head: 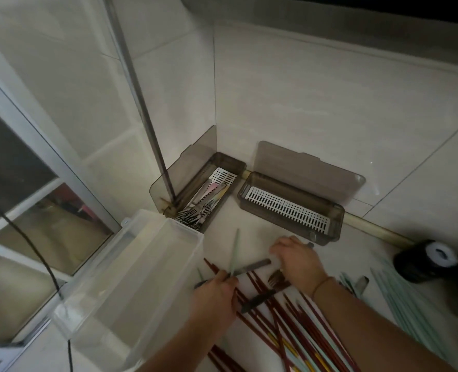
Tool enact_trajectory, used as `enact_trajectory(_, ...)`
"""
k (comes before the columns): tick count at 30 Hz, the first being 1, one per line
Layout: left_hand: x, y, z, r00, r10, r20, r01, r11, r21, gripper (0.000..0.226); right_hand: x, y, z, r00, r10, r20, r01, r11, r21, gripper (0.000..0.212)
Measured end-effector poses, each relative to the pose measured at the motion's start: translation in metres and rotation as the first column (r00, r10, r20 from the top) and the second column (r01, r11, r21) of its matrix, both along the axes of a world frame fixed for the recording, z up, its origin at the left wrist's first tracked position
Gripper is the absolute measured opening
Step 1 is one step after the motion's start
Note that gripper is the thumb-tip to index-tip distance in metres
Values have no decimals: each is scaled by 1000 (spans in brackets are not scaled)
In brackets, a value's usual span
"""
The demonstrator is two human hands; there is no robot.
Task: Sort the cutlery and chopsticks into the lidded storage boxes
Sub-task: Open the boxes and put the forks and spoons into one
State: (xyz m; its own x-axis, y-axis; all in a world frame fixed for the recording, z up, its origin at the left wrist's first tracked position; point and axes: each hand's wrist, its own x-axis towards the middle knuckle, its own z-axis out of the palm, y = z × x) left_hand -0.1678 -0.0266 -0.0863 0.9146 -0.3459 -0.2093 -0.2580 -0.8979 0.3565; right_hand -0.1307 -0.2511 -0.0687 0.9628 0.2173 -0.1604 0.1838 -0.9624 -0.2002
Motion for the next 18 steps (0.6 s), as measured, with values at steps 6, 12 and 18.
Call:
enact_trajectory(6, -6, -2, 3, 998, 23, 54, -20, 999, -44, 23, -9, -52, 10, 990, 46, -130, -70, 981, -183, 34)
enact_trajectory(12, -15, -14, 5, 994, 17, 112, -2, 992, -127, 20, -10, -63, 5, 987, 135, -84, -147, 974, -172, 19)
enact_trajectory(18, -15, -24, 23, 988, 59, 140, -12, 949, -314, 35, -23, -66, 27, 996, 14, 86, -6, 996, -94, 6)
